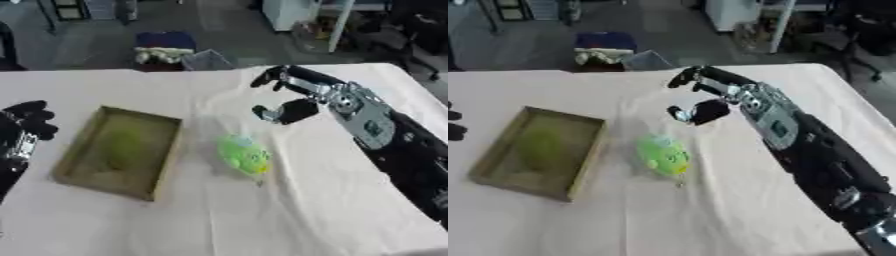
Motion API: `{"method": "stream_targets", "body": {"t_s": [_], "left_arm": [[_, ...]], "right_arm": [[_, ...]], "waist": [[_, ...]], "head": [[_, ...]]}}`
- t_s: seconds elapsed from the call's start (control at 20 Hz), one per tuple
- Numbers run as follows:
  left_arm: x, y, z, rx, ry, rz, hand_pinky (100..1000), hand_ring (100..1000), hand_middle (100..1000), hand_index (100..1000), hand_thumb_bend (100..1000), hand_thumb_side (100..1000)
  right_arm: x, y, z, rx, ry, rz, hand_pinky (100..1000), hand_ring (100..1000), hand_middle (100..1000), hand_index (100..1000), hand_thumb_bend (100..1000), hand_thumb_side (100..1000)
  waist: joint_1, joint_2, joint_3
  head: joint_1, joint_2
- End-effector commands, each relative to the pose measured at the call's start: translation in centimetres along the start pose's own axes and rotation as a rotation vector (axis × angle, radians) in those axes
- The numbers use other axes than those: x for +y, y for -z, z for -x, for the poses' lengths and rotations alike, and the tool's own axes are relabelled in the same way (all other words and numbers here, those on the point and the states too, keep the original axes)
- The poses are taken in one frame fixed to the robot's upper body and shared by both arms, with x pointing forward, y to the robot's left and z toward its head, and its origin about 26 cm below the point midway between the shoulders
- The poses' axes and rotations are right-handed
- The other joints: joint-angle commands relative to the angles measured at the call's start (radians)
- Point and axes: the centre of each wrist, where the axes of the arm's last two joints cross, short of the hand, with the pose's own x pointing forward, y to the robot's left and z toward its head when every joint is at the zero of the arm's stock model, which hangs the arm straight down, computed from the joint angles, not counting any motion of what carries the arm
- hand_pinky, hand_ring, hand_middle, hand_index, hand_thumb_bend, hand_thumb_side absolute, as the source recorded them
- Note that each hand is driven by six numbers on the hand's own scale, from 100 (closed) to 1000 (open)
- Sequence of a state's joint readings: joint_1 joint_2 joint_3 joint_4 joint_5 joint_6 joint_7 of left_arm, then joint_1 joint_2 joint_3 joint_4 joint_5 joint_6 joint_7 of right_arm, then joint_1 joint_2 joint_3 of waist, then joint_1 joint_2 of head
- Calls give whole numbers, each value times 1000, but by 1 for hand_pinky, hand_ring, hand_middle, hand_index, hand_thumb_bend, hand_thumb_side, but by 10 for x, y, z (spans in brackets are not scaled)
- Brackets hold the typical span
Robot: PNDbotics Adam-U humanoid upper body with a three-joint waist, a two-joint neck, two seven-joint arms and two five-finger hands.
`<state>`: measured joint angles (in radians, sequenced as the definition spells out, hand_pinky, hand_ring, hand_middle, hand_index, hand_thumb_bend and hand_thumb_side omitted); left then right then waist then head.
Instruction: Pick up objects on the table and place them in the box.
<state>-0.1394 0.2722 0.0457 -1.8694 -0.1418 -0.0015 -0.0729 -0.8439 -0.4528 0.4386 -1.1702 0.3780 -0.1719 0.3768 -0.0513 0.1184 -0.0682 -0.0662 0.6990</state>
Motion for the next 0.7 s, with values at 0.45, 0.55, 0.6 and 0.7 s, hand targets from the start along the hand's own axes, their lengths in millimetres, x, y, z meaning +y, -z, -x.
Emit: {"method": "stream_targets", "body": {"t_s": [0.45,0.55,0.6,0.7], "left_arm": [[11,-1,0,3,47,0,659,625,651,803,327,754],[11,-1,0,3,46,2,659,625,651,803,326,754],[11,-1,0,3,46,2,659,625,651,803,326,753],[11,-2,0,3,44,3,659,625,651,803,326,754]], "right_arm": [[1,6,-18,-82,7,-178,800,908,809,879,218,448],[6,11,-21,-103,-2,-228,805,911,815,883,218,445],[9,13,-23,-114,-11,-253,808,913,818,883,221,445],[15,19,-27,-142,-25,-302,810,919,824,884,210,436]], "waist": [[-13,-30,-54],[-13,-32,-55],[-12,-33,-55],[-10,-34,-54]], "head": [[30,29],[30,30],[29,31],[29,32]]}}
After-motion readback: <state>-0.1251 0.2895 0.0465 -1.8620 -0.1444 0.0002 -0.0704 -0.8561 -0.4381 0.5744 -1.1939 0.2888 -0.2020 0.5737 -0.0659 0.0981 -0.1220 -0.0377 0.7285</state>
